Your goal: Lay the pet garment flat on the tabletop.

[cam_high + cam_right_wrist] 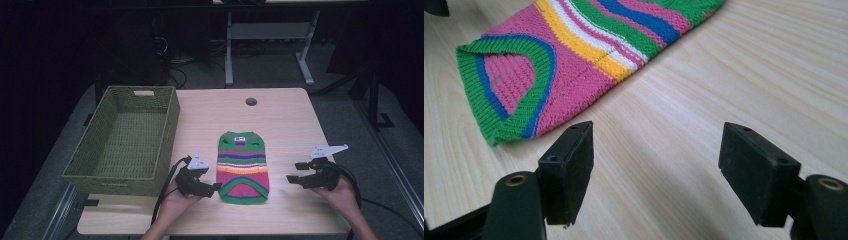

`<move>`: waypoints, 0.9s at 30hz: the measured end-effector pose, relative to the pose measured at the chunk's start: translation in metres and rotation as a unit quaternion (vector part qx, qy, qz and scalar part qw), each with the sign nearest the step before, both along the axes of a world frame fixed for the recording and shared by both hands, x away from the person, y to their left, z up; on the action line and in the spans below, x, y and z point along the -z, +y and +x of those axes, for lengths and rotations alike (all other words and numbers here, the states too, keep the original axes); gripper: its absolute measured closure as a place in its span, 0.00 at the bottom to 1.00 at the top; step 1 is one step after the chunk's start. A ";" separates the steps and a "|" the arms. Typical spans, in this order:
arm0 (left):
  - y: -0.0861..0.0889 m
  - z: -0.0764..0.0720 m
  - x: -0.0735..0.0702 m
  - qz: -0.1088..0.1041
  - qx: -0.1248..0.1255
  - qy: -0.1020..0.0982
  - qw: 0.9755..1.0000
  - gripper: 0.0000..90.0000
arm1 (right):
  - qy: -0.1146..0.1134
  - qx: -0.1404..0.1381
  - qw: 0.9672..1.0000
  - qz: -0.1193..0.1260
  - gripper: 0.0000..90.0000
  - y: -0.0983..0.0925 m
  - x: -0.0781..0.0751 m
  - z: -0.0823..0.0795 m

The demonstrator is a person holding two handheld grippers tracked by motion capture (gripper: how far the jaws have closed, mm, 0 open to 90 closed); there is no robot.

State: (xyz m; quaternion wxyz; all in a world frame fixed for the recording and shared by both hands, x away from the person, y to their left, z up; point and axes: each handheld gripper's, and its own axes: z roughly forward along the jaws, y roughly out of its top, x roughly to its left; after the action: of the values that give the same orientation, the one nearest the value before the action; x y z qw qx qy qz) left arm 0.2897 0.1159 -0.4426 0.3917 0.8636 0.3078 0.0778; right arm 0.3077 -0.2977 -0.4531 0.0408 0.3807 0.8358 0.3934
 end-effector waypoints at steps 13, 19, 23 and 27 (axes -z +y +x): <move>0.004 -0.016 -0.001 0.010 -0.002 -0.016 1.000 0.28 | -0.005 0.015 1.000 0.001 0.32 -0.018 0.011 -0.020; 0.005 -0.021 -0.002 0.007 -0.002 -0.019 1.000 0.28 | -0.005 0.015 1.000 -0.002 0.32 -0.023 0.013 -0.028; 0.009 -0.025 -0.002 0.003 -0.004 -0.018 1.000 0.28 | -0.010 0.017 1.000 -0.005 0.32 -0.024 0.014 -0.035; 0.011 -0.030 0.002 -0.005 -0.006 -0.010 1.000 0.28 | -0.009 0.019 1.000 -0.003 0.31 -0.024 0.015 -0.042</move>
State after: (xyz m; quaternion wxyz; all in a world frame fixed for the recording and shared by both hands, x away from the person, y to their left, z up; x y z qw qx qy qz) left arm 0.2600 0.1268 -0.4451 0.3981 0.8593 0.3091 0.0869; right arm 0.2661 -0.3221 -0.4683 0.0570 0.3923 0.8293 0.3938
